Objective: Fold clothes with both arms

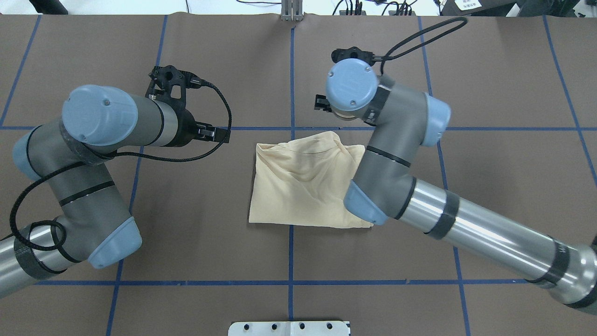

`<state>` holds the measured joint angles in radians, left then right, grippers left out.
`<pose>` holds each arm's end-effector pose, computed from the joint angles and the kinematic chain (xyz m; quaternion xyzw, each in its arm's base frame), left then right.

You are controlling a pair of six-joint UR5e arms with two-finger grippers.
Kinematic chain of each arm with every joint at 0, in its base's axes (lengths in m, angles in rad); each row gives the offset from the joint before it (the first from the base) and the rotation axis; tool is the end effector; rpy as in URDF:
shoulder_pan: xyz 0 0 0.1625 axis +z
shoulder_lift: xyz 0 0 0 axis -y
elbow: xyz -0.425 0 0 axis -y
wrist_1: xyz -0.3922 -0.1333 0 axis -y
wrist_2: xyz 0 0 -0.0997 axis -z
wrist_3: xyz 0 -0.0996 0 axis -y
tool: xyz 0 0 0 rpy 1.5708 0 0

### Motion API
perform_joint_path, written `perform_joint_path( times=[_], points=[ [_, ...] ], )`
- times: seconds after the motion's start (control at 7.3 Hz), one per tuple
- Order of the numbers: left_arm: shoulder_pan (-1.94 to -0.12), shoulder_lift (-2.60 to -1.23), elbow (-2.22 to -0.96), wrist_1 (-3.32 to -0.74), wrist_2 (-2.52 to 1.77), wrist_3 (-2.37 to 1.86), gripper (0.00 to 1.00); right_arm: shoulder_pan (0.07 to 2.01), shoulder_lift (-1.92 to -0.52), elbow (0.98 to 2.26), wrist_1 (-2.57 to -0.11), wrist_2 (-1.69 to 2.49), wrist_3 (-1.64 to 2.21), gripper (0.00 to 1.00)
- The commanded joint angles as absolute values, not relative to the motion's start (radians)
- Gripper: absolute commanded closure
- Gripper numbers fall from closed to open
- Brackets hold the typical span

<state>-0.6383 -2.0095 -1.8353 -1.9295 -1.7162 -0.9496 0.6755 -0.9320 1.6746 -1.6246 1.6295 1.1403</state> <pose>0.4225 -0.4615 0.2546 0.2468 0.4450 0.0294 0.8603 -0.4529 -0.5262 0.2519 0.1538 -0.3017 0.1051 0.9350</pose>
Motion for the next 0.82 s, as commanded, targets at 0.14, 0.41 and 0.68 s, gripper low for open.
perform_joint_path(
  times=[0.14,0.41,0.68],
  points=[
    [-0.661,-1.91,-1.912,-1.921,-1.718,-0.881,0.0,0.895,-1.327,1.966,-1.665,1.831,0.701,0.0],
    [-0.715,-1.811,-1.997,-1.919,-1.753,-0.78,0.0,1.05,-1.557,1.968,-1.503,2.03,0.594,0.0],
    [-0.861,-1.69,-2.08,-1.919,-1.901,-0.617,0.0,1.216,-1.705,1.925,-1.476,2.24,0.525,0.0]
  ],
)
